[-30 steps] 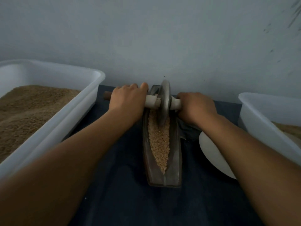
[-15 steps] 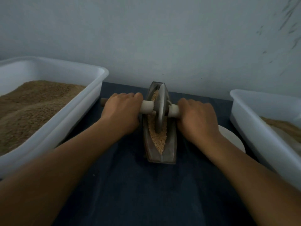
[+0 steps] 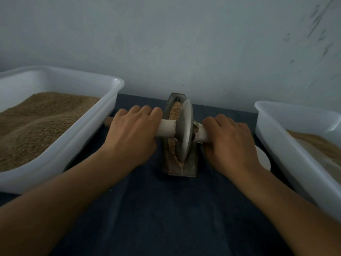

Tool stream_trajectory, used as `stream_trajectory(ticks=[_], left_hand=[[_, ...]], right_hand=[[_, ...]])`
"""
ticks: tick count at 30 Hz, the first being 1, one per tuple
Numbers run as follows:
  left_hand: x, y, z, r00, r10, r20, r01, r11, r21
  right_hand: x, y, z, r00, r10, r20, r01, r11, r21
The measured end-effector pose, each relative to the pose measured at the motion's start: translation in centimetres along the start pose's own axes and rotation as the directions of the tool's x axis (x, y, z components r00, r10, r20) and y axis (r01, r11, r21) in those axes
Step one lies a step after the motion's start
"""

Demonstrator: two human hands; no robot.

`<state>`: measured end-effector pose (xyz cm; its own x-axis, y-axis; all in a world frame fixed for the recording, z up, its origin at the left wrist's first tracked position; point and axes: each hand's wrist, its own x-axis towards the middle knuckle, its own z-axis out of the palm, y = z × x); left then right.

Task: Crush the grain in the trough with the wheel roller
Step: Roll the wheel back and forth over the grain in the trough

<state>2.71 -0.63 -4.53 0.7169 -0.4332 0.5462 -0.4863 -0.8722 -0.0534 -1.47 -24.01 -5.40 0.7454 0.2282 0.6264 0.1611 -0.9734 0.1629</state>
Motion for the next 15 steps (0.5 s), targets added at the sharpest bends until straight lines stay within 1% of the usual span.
stream_trajectory(ticks=[6, 10, 12, 15], left_hand=[[0.8, 0.0, 1.7, 1.0, 0.009, 0.011, -0.01, 0.997, 0.072], [2.9, -0.5, 3.4, 0.996, -0.007, 0.087, -0.001, 0.995, 0.097], [4.2, -0.9, 4.2, 0.992, -0.03, 0.12, 0.02, 0.996, 0.086], [6.1, -1.6, 5.1, 0.984, -0.073, 0.163, 0.06, 0.994, 0.088]], right_hand=[[0.2, 0.6, 1.9, 1.0, 0.02, 0.016, -0.02, 1.0, 0.017], [1.7, 1.5, 4.3, 0.998, 0.043, 0.055, -0.043, 0.999, -0.001], [3.0, 1.9, 5.3, 0.997, 0.046, 0.061, -0.045, 0.999, -0.031], [5.3, 2.5, 6.4, 0.992, 0.055, 0.115, -0.048, 0.997, -0.065]])
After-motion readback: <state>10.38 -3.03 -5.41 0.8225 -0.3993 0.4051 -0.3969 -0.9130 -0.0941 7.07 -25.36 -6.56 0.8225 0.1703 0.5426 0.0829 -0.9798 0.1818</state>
